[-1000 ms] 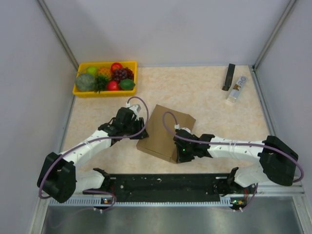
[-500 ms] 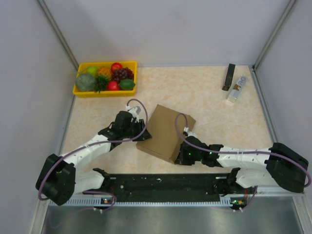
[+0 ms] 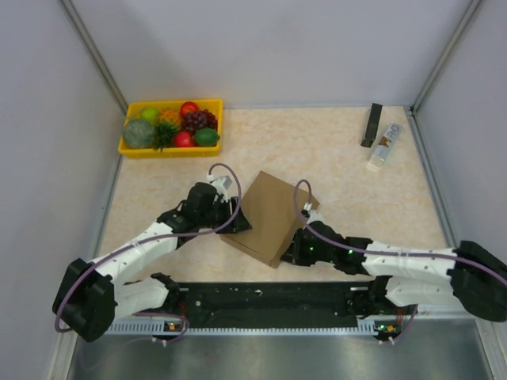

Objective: Fold the paper box

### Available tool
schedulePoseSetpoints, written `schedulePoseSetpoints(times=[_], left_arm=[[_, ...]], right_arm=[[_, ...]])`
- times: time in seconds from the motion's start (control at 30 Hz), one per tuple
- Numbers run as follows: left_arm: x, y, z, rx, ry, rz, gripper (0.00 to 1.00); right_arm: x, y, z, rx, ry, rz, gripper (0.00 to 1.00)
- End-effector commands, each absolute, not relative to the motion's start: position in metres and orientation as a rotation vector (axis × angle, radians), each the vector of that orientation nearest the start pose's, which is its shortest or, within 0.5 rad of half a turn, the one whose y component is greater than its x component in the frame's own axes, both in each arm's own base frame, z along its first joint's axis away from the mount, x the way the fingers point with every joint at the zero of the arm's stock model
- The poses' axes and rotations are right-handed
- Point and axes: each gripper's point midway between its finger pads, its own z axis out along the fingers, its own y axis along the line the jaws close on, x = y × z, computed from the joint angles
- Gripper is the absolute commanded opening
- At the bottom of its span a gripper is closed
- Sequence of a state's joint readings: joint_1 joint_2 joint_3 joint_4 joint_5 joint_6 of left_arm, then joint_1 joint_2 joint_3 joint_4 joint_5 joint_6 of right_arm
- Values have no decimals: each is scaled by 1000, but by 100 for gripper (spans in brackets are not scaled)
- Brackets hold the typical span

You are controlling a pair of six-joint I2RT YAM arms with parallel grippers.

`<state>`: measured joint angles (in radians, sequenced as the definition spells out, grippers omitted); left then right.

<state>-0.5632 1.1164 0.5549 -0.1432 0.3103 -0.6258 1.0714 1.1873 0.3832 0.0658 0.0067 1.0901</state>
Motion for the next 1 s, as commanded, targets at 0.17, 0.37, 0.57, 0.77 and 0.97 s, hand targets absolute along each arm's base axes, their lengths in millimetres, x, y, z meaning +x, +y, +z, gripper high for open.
schedulePoseSetpoints(times=[0.17,0.37,0.57,0.77,0.97], left_arm=[[265,-226,197,247,2292,-798,71],[343,-229,189,267,2315,-592,63],[405,-221,147,282,2441,-340,59],[417,-230,119,334,2498,-342,53],[412,-238,98,364,2542,-398,54]], right_arm=[[177,175,98,55,2546,582,15],[252,123,119,128,2532,419,2],[294,138,98,9,2651,426,0],[323,150,90,-14,2688,436,0],[332,165,80,-18,2736,489,0]])
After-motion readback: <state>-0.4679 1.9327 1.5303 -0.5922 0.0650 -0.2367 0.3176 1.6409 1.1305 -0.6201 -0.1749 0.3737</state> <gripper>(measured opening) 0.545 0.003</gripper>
